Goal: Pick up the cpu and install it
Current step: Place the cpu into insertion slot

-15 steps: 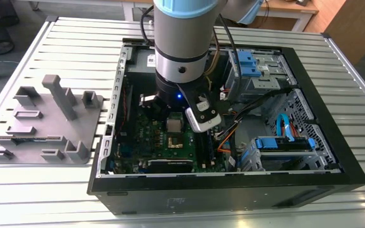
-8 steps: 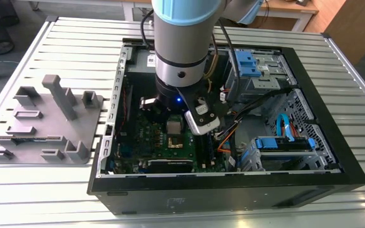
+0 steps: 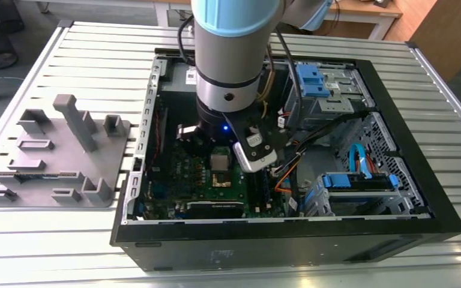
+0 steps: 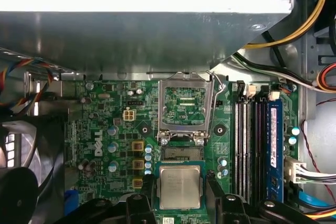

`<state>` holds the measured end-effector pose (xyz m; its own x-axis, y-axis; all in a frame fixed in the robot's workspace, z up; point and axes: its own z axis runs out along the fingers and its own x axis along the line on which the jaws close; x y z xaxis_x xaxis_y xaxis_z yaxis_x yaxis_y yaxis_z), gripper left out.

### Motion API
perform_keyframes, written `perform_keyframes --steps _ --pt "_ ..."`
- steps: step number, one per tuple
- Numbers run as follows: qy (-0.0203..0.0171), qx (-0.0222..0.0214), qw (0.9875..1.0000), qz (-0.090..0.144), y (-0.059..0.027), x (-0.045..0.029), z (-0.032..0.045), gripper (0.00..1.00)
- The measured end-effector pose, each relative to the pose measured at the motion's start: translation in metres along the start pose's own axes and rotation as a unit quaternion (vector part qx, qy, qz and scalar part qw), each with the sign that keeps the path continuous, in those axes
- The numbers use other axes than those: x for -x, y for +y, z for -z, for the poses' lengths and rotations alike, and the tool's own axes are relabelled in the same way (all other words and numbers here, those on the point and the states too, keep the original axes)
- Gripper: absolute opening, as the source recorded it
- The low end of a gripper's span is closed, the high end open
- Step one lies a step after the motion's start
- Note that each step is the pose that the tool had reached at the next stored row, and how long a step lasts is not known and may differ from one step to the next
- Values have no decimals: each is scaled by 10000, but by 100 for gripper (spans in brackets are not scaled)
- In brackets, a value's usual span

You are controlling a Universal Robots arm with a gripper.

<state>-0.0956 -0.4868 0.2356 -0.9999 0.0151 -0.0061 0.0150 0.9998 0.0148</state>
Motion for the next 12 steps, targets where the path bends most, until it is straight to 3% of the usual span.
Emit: perform_keyframes --steps 12 --pt "0 0 10000 0 0 0 -13 47"
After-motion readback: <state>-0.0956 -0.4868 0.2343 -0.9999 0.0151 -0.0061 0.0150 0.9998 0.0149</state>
